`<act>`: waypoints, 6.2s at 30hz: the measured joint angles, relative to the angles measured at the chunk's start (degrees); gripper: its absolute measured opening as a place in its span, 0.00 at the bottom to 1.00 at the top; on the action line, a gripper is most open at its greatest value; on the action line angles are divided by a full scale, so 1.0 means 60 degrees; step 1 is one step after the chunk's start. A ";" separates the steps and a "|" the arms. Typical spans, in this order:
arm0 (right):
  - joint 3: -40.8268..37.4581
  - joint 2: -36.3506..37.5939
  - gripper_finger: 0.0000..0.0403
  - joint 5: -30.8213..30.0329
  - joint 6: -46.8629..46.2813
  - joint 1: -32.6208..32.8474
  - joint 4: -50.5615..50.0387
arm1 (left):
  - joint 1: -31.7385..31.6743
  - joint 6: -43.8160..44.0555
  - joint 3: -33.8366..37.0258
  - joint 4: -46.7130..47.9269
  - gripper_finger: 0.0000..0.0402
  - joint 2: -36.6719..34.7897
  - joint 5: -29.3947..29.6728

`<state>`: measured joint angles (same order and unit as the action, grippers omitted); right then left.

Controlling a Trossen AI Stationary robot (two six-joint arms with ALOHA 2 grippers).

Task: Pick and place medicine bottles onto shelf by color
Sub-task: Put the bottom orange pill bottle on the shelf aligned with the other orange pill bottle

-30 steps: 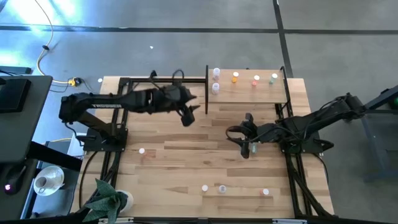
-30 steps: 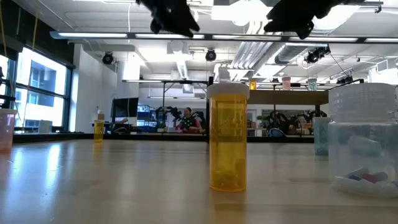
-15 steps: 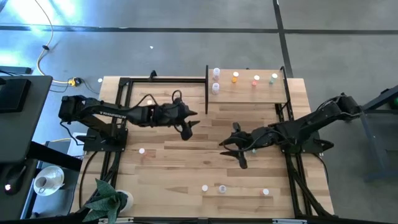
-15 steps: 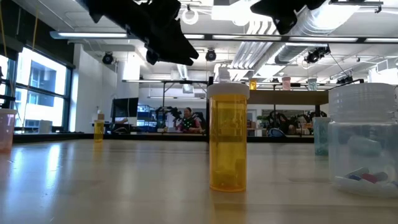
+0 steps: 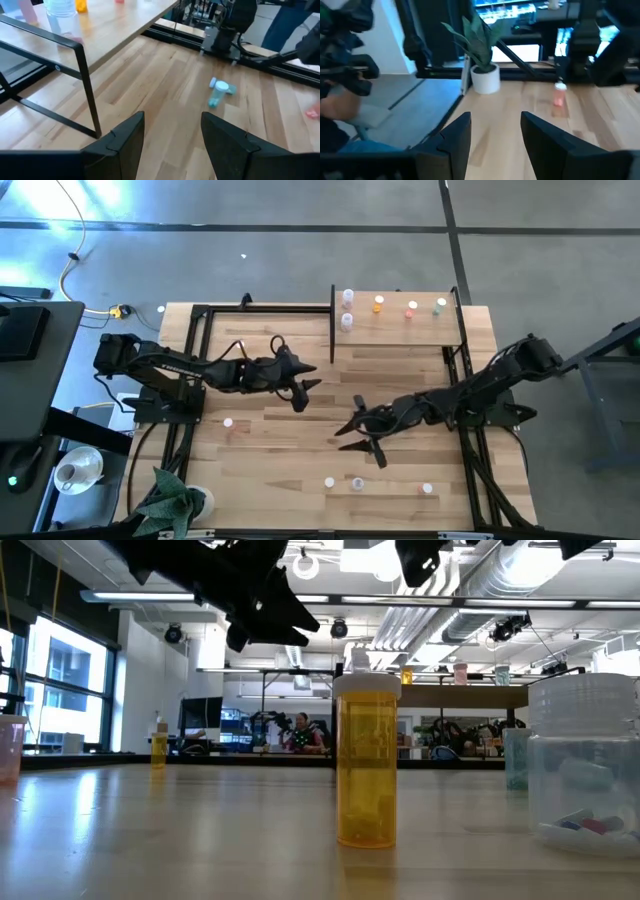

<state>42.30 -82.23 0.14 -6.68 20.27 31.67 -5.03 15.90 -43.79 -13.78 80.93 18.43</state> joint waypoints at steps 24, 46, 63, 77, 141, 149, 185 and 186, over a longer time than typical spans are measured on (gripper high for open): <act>0.1757 -0.1609 0.54 0.0056 0.1873 0.1181 -0.1097 | 0.0107 -0.0175 -0.0004 0.0026 0.46 -0.0052 0.0033; 0.3082 -0.3862 0.54 0.0343 0.1880 0.1165 -0.3200 | 0.0107 -0.0175 -0.0004 0.0121 0.46 -0.0045 0.0033; 0.3082 -0.4544 0.54 0.1003 0.1524 0.0903 -0.2937 | 0.0107 -0.0178 -0.0004 0.0128 0.46 -0.0045 0.0033; 0.3078 -0.4732 0.52 0.1545 0.1517 0.0867 -0.2897 | 0.0104 -0.0178 -0.0004 0.0143 0.46 -0.0045 0.0033; 0.3082 0.0899 0.26 -0.4755 0.3915 0.0875 -0.7024 | 0.0093 -0.0179 -0.0007 0.0394 0.46 -0.0041 0.0033; 0.3082 0.3262 0.26 -0.6926 0.4182 -0.0182 -0.7426 | 0.0093 -0.0178 -0.0007 0.0390 0.46 -0.0041 0.0033; 0.0652 0.3017 0.26 -0.2949 -0.0170 -0.7681 -0.7092 | 0.0093 -0.0175 -0.0007 0.0388 0.46 -0.0041 0.0033; 0.0652 0.2930 0.26 -0.2884 -0.0168 -0.7739 -0.7061 | 0.0093 -0.0175 -0.0007 0.0390 0.46 -0.0041 0.0033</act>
<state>46.22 -64.65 -17.17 -7.70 -26.16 -10.70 -4.47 14.85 -43.83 -11.44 80.68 18.63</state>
